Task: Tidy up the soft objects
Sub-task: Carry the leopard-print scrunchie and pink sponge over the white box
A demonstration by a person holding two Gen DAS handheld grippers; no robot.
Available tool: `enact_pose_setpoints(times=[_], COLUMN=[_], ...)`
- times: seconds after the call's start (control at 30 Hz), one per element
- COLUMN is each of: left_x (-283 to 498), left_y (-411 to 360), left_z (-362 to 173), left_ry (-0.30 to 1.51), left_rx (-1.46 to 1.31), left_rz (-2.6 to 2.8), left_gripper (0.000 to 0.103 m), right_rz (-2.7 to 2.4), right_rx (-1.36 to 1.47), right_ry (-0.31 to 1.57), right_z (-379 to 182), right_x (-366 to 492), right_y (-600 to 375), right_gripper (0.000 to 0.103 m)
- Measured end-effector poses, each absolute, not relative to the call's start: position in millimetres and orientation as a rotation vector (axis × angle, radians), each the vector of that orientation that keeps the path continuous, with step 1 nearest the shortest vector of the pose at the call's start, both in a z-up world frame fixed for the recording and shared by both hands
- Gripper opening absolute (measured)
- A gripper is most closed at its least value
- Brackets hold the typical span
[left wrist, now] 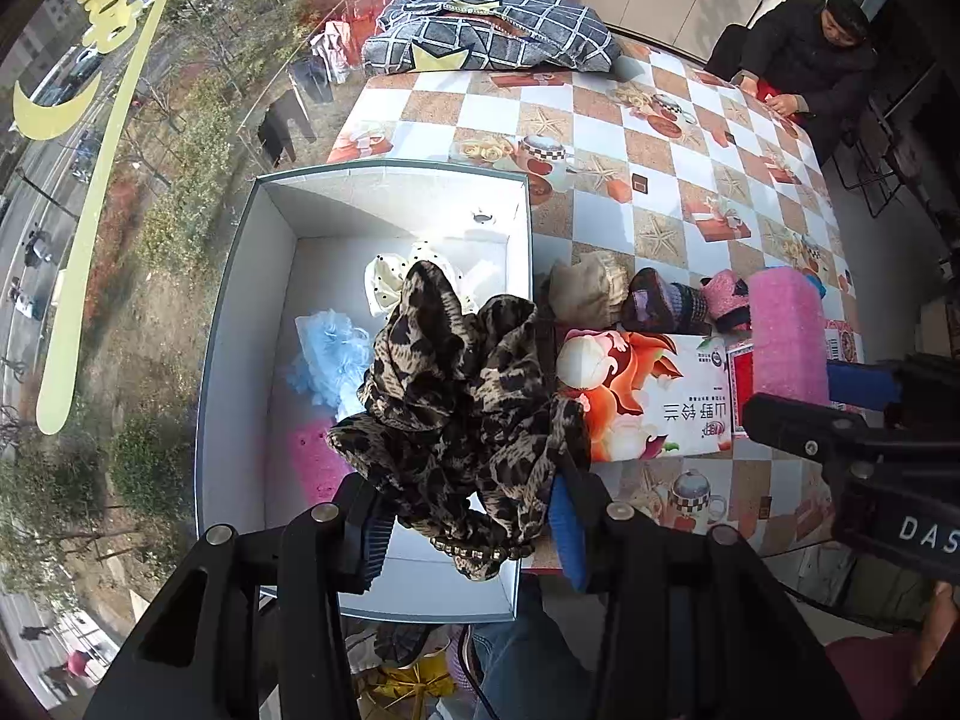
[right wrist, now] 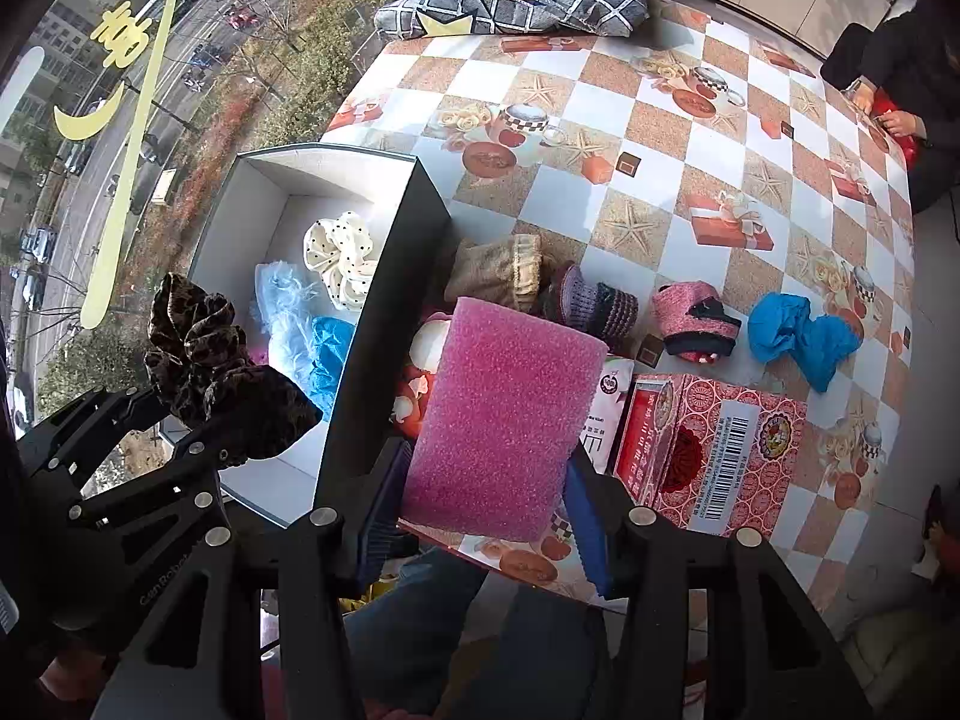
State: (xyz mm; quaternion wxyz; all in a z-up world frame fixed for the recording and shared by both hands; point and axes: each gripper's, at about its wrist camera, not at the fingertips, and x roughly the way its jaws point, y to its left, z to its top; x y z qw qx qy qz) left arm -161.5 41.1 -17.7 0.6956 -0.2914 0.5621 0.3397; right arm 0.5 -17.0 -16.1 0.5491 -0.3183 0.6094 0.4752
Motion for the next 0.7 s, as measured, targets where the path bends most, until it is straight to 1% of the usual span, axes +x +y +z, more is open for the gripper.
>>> enact_pose_setpoints(times=[0.7], left_x=[-237], left_y=[57], left_z=[-45], left_ry=[1.264], left_rx=[-0.801], left_rz=[0.912], left_gripper=[0.049], right_rz=[1.278], right_rx=[-0.914], right_ry=[1.373], right_z=[-17], right_x=[-66], right_y=[24], right_gripper=[0.052])
